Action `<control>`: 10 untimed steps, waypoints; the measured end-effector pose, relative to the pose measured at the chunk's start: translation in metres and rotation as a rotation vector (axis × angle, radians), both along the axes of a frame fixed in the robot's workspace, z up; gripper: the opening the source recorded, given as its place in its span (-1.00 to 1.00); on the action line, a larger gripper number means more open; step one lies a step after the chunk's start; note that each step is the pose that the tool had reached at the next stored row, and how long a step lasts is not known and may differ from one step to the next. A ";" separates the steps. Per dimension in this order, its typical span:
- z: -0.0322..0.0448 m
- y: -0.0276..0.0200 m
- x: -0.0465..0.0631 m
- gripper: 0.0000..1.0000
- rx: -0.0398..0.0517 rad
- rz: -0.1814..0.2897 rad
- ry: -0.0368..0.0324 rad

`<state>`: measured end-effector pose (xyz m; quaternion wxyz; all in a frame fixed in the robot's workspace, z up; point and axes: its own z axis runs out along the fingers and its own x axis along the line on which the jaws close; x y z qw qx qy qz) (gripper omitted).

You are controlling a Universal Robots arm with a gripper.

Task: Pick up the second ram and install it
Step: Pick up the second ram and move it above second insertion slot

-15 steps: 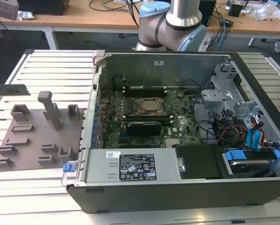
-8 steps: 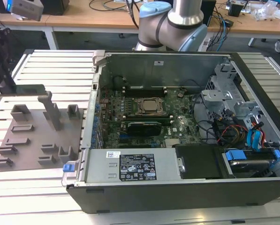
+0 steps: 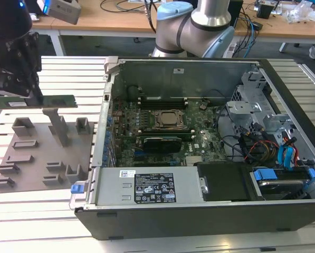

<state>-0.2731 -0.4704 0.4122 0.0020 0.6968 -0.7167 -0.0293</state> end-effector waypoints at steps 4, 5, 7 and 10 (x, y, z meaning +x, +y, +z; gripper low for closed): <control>-0.0001 0.0000 0.027 -0.72 -0.0024 0.000 0.0000; -0.0002 0.0000 0.034 -0.72 -0.0031 0.000 0.0001; -0.0002 0.0000 0.039 -0.72 -0.0037 0.000 0.0001; -0.0004 0.0000 0.051 -0.72 -0.0048 0.000 0.0000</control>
